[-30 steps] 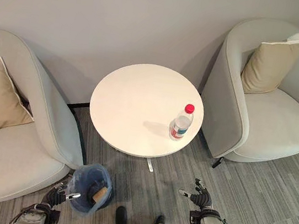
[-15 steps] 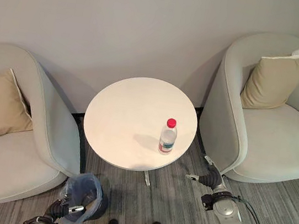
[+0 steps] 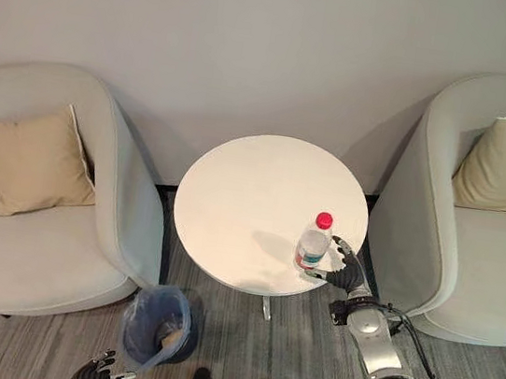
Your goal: Gather garbage on tea table into small bin, then transfer packed bag to large trash can.
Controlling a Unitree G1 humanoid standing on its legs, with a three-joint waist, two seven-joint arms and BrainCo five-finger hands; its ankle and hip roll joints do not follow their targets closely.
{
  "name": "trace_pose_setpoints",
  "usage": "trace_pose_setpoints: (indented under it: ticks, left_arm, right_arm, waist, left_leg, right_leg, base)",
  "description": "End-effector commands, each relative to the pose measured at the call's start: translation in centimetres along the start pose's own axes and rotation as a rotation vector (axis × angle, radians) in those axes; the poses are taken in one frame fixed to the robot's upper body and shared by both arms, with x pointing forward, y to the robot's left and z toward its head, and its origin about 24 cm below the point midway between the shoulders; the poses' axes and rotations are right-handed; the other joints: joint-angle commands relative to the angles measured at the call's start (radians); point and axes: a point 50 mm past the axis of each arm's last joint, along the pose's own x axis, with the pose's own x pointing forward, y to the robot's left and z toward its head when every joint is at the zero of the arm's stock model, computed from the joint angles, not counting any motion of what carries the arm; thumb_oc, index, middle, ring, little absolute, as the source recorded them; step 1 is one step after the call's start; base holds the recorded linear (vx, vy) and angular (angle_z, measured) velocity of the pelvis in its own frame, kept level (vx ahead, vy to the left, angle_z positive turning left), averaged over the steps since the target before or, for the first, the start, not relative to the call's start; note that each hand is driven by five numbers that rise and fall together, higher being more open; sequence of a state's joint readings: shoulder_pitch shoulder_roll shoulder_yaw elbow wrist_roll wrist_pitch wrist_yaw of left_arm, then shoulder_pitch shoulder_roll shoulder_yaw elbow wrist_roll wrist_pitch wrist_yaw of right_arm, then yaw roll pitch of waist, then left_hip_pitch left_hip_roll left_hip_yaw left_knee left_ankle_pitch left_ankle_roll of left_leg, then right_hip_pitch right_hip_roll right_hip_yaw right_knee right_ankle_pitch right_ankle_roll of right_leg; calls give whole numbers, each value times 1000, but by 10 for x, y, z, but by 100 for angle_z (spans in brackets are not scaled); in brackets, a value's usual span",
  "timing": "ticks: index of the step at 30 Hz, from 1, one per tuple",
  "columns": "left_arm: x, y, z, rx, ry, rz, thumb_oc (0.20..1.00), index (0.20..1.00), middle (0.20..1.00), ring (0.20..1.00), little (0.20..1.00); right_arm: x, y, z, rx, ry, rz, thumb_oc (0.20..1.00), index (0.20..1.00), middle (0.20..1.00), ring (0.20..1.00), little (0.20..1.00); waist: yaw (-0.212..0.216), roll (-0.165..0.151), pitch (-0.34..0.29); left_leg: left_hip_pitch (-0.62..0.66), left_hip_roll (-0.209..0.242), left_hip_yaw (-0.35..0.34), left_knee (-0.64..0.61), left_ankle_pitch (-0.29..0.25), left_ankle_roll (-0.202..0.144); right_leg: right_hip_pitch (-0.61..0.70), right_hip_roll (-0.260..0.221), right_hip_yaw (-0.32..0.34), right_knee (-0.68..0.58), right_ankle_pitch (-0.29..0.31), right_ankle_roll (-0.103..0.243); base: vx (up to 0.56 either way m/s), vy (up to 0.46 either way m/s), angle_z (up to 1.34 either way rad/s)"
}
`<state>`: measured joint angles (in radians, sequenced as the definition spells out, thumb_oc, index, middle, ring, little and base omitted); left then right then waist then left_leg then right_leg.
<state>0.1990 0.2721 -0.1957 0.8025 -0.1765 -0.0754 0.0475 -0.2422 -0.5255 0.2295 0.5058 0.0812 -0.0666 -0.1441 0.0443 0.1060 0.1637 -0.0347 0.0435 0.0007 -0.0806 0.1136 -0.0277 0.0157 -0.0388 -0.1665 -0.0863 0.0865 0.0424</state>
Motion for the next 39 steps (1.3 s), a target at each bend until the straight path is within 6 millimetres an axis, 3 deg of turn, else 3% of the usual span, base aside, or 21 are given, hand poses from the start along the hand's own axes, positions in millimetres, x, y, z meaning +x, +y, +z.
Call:
trace_pose_setpoints:
  ticks: [1,9,10,11,18,24,31,33,34,35,37,38,39]
  left_arm:
    - [10,19,29,48,-80,40,1000,1000,1000,1000,1000]
    - [12,16,41,38,-119,31,1000,1000,1000,1000,1000]
    - [13,16,43,37,-124,25,1000,1000,1000,1000,1000]
    - [13,15,42,43,-122,19,1000,1000,1000,1000,1000]
    - [13,16,44,45,-124,18,1000,1000,1000,1000,1000]
    - [11,17,36,51,-93,13,1000,1000,1000,1000,1000]
    - [13,13,39,33,-94,10,1000,1000,1000,1000,1000]
    - [14,11,42,23,-106,7,1000,1000,1000,1000,1000]
    - [15,9,46,10,-119,13,1000,1000,1000,1000,1000]
    - [15,9,46,11,-120,12,1000,1000,1000,1000,1000]
    - [16,8,52,13,-137,16,1000,1000,1000,1000,1000]
    - [16,8,52,13,-137,16,1000,1000,1000,1000,1000]
    - [16,8,53,16,-138,17,1000,1000,1000,1000,1000]
  right_arm:
    - [16,-3,31,65,-105,-64,1000,1000,1000,1000,1000]
    - [32,-12,54,133,-149,-136,1000,1000,1000,1000,1000]
    - [36,-14,61,123,-159,-139,542,542,542,542,542]
    - [39,-15,65,124,-165,-143,200,200,200,200,200]
    - [38,-20,83,158,-247,-143,200,200,200,200,200]
    - [2,-23,80,175,-364,-96,200,200,200,200,200]
    - [-21,-18,72,226,-399,-77,200,200,200,200,200]
    - [-25,-17,72,225,-409,-76,200,200,200,200,200]
    - [-29,-16,73,230,-421,-81,200,200,200,200,200]
    - [-29,-16,73,230,-421,-81,200,200,200,200,200]
    - [-32,-14,72,260,-419,-84,200,200,200,200,200]
    - [-32,-14,72,260,-419,-84,200,200,200,200,200]
    - [-33,-15,70,265,-410,-95,200,200,200,200,200]
  waist:
    - [17,-58,32]
    - [44,-50,54]
    - [51,-49,54]
    - [54,-49,52]
    - [54,-51,42]
    - [29,-62,28]
    - [10,-70,35]
    - [5,-74,42]
    - [-2,-78,51]
    - [-4,-78,49]
    - [-24,-81,54]
    - [-24,-81,54]
    - [-38,-78,46]
  left_leg:
    - [27,-17,-5,20,-112,-39]
    - [-26,-23,-33,15,-91,-39]
    - [-30,-23,-35,11,-87,-40]
    - [-30,-23,-35,8,-84,-41]
    - [-18,-23,-33,0,-87,-46]
    - [21,-15,-44,10,-101,-56]
    - [-23,-13,-60,83,-101,-76]
    - [-51,-6,-24,119,-104,-76]
    - [-64,13,44,147,-112,-64]
    - [-68,12,42,147,-109,-62]
    - [-71,49,176,165,-114,-51]
    - [-71,49,176,166,-115,-51]
    - [-42,69,238,148,-137,-60]
  right_leg:
    - [-10,-48,0,44,-149,49]
    - [-52,-49,-15,38,-136,48]
    - [-54,-49,-17,32,-133,48]
    - [-51,-48,-18,26,-132,48]
    - [-27,-47,-23,7,-130,50]
    - [20,-48,-43,30,-160,41]
    - [32,-56,-99,45,-181,28]
    - [36,-69,-131,49,-183,26]
    - [46,-86,-166,55,-183,28]
    - [43,-87,-168,54,-180,28]
    - [45,-113,-215,61,-174,37]
    - [45,-113,-215,61,-174,37]
    - [56,-122,-227,61,-187,47]
  base:
    - [-24,16,23]
    - [-29,16,18]
    - [-3,11,5]
    - [0,0,0]
    - [2,0,2]
    - [-18,-33,11]
    - [-84,-20,26]
    - [-92,36,70]
    - [-56,44,97]
    - [-73,111,107]
    - [-29,113,62]
    - [65,100,76]
    - [95,137,99]
